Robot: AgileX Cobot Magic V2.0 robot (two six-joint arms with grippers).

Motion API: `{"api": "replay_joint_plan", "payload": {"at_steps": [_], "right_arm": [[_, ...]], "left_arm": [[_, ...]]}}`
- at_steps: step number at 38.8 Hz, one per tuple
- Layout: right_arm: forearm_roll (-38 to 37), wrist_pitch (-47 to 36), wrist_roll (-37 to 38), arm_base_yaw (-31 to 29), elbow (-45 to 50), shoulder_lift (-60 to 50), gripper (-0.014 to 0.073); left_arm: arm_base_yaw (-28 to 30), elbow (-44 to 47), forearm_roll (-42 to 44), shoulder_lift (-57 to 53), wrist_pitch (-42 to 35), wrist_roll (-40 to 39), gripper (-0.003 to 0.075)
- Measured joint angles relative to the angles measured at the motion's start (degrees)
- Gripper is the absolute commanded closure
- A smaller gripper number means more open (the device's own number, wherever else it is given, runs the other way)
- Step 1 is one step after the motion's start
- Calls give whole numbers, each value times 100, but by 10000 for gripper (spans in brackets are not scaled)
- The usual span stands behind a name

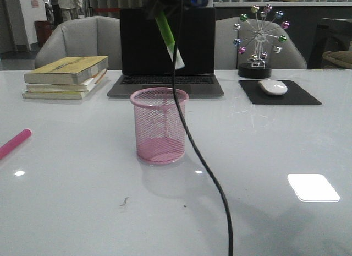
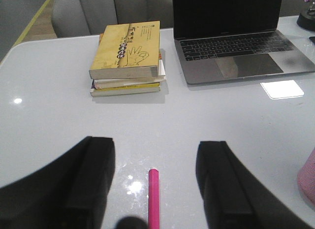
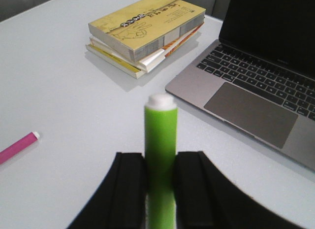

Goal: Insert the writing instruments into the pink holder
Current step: 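Lower the green marker into the pink holder and open the right gripper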

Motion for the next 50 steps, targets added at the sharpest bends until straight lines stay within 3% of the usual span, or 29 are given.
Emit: {"api": "replay_joint_plan", "payload": {"at_steps": [12,33,37,43,50], "right_arm": [[78,-1319,0,378,776,97,536],[89,-1397,10,453,840,372,524],[89,-1397,21,453,840,372,421],[89,-1397,22,453,840,372,147],[89,-1384,22,453,840,372,125]], "left_arm": [[0,0,0,0,0,0,283],[0,0,0,0,12,0,283],[0,0,0,0,12,0,283],[0,0,0,0,12,0,283],[0,0,22,0,12,0,283]]}}
